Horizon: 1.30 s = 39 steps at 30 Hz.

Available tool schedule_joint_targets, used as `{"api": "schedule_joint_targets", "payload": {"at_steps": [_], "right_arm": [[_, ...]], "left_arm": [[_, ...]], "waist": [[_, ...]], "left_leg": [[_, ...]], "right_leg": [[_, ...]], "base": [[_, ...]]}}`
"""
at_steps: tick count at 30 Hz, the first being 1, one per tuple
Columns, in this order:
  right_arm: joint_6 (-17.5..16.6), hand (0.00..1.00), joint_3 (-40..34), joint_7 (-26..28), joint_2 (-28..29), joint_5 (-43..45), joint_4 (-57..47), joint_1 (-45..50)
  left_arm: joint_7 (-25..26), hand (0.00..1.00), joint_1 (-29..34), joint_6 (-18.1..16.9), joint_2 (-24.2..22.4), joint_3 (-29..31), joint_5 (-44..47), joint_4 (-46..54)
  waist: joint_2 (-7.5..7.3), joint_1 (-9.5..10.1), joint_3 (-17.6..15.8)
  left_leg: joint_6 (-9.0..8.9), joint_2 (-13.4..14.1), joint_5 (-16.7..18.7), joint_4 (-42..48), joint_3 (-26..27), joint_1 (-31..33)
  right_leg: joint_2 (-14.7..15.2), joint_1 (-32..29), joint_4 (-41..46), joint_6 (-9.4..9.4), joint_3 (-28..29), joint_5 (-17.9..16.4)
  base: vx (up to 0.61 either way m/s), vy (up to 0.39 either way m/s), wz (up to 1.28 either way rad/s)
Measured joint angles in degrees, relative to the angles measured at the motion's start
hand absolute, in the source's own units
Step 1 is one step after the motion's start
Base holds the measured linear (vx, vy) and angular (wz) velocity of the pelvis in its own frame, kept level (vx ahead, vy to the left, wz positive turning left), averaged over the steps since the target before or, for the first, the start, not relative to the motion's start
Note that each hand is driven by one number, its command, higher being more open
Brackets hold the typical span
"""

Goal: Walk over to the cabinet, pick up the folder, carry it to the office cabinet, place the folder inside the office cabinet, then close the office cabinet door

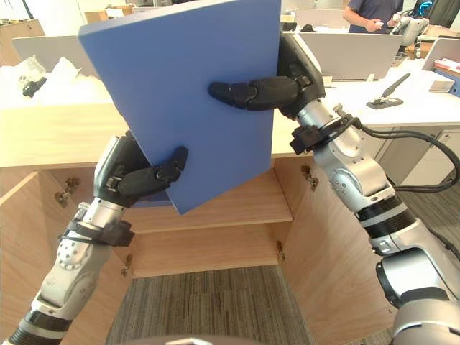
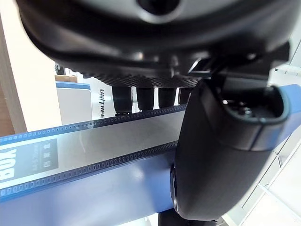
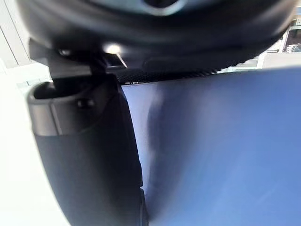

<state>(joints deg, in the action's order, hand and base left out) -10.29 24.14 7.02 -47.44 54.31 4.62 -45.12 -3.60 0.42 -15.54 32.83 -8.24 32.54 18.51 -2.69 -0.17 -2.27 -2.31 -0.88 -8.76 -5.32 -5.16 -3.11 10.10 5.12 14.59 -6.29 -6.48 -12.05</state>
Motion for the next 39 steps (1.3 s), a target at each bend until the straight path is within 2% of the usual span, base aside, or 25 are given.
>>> {"api": "schedule_joint_targets", "payload": {"at_steps": [3, 4, 9, 13, 14, 19, 24, 27, 30, 35, 39], "right_arm": [[0.0, 1.0, 2.0, 1.1, -1.8, 2.2, 0.0, -0.4], [0.0, 0.0, 3.0, 1.6, -2.5, 2.4, 0.0, -0.4], [0.2, 0.0, 8.1, 4.9, -5.6, 9.1, 0.1, -0.4], [0.2, 0.0, 9.7, 8.2, -7.5, 10.9, -0.8, 0.7], [0.1, 0.0, 9.6, 8.4, -7.4, 11.1, -1.2, 1.7], [0.2, 0.0, 9.6, 9.7, -4.1, 11.0, -3.1, 6.7], [-2.3, 0.0, 7.2, 10.5, 2.0, 9.9, -3.0, 7.9], [-2.0, 0.0, 6.1, 10.4, 3.4, 8.5, -2.6, 8.3], [-0.9, 0.0, 6.0, 10.2, 5.6, 8.2, -1.4, 9.6], [2.7, 0.0, 5.8, 9.9, 6.6, 3.6, 0.3, 11.6], [5.6, 0.0, 5.9, 9.9, 6.5, -3.1, 1.4, 12.5]], "left_arm": [[-0.7, 0.0, 0.0, -0.1, 1.7, 0.4, 1.5, 0.0], [-0.9, 0.0, 0.0, -0.3, 2.0, 0.7, 2.0, 0.0], [-3.0, 0.0, 0.0, -0.7, 5.6, 3.3, 4.6, 0.0], [-4.0, 0.0, -0.5, -0.8, 6.4, 5.3, 5.8, -0.6], [-4.0, 1.0, -1.2, -0.9, 6.3, 5.4, 6.0, -1.2], [-5.1, 1.0, -2.6, -2.5, 5.7, 6.7, 6.8, -2.5], [-5.2, 1.0, -3.0, -2.7, 1.4, 6.8, 12.1, -3.0], [-7.0, 1.0, -3.1, -2.9, -1.5, 6.7, 14.9, -3.2], [-9.5, 1.0, -3.1, -3.3, -3.6, 6.4, 18.1, -5.4], [-13.6, 1.0, -1.8, -2.7, -6.6, 2.8, 22.2, -14.9], [-15.9, 1.0, 1.2, 0.0, -8.7, -0.3, 21.9, -24.3]], "waist": [[-0.06, 0.16, 0.0], [-0.14, 0.22, 0.1], [-0.61, 0.74, 0.5], [-0.89, 1.62, 0.7], [-1.04, 1.96, 0.8], [-1.51, 2.68, 1.1], [-1.54, 2.67, 1.3], [-1.75, 2.73, 1.5], [-1.73, 2.68, 1.6], [-1.75, 2.56, 1.6], [-1.86, 2.46, 1.5]], "left_leg": [[-0.02, 0.2, -0.1, 0.0, 0.0, 0.1], [-0.06, 0.4, -0.2, 0.0, 0.0, 0.1], [-0.3, 0.8, -0.3, 0.0, 0.0, 0.6], [-0.39, 0.9, -0.2, 0.0, 0.0, 0.8], [-0.41, 0.9, -0.2, 0.0, 0.0, 0.8], [-0.47, 0.9, -0.2, 0.0, 0.0, 1.1], [-0.48, 0.9, -0.3, 0.0, 0.1, 1.2], [-0.5, 0.9, -0.3, 0.0, 0.0, 1.2], [-0.48, 0.9, -0.4, 0.0, 0.0, 1.2], [-0.41, 1.3, -0.6, 0.0, 0.0, 2.1], [-0.42, 1.5, -0.7, 0.0, 0.1, 2.4]], "right_leg": [[-0.2, 0.0, -0.2, 0.05, 0.0, 0.3], [-0.3, 0.0, -0.2, 0.1, 0.0, 0.3], [-0.9, -0.2, -1.0, 0.33, -0.1, 0.7], [-1.0, -0.4, -1.0, 0.35, -0.1, 0.7], [-1.1, -0.4, -1.0, 0.37, -0.1, 0.7], [-1.0, -0.8, -0.7, 0.44, 0.0, 0.7], [-1.0, -1.0, -0.4, 0.52, 0.0, 0.6], [-1.0, -1.1, -0.3, 0.57, 0.0, 0.6], [-1.0, -1.1, -0.2, 0.57, 0.0, 0.6], [-1.1, -2.1, -0.1, 0.53, 0.0, 0.6], [-1.3, -2.3, -0.2, 0.48, 0.1, 0.8]], "base": [[-0.04, -0.008, 0.0], [-0.04, -0.02, 0.0], [-0.01, -0.007, 0.0], [0.0, 0.0, 0.0], [0.0, 0.0, 0.0], [0.0, 0.0, 0.0], [0.0, 0.0, 0.0], [0.0, 0.0, 0.0], [0.0, 0.0, 0.0], [-0.01, -0.007, 0.0], [0.0, 0.0, 0.0]]}}
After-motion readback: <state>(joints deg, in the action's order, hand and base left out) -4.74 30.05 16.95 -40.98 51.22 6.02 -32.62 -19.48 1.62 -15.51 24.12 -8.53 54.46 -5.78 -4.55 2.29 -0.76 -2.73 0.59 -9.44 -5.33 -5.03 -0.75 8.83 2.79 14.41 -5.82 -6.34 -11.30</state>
